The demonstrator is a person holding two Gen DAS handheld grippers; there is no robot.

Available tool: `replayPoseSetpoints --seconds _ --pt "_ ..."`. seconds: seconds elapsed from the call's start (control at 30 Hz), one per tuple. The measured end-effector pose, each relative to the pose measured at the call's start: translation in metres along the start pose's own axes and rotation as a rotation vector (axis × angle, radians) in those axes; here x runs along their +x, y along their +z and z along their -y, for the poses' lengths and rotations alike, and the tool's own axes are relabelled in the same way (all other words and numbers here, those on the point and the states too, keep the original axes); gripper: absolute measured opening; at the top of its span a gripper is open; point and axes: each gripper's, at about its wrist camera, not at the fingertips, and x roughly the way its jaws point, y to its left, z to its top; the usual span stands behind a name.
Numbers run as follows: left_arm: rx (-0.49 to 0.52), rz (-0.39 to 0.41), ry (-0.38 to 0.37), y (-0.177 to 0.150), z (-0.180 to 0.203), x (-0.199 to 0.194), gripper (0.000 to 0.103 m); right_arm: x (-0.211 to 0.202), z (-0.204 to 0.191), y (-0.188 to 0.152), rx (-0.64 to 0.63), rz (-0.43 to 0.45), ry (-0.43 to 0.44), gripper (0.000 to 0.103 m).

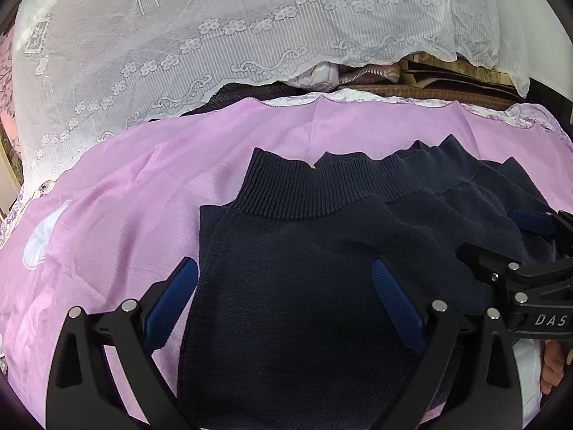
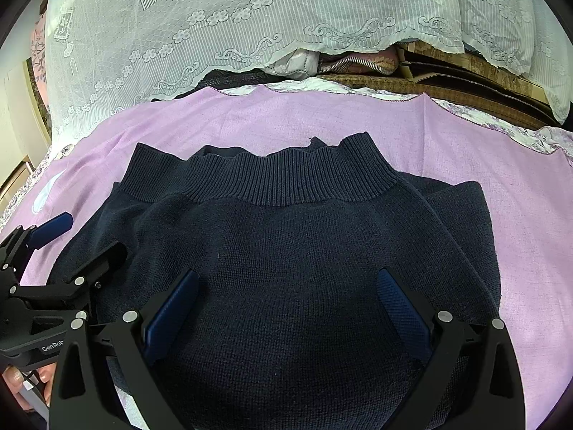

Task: Fold small clothes
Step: 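Open both grippers and lift them off the folded cardigan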

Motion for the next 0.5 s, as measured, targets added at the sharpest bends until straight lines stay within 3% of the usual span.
replayPoseSetpoints --seconds 0.2,0.5 --pt "-0.025 -0.103 -0.034 0.001 -0.004 0.022 0.099 0.001 -0.001 0.000 -0.005 -0.002 -0.009 0.100" --pt "-0.017 -0.071 0.009 -0.002 -0.002 0.014 0.099 -0.005 0.003 -0.001 0.015 0.030 -0.010 0.099"
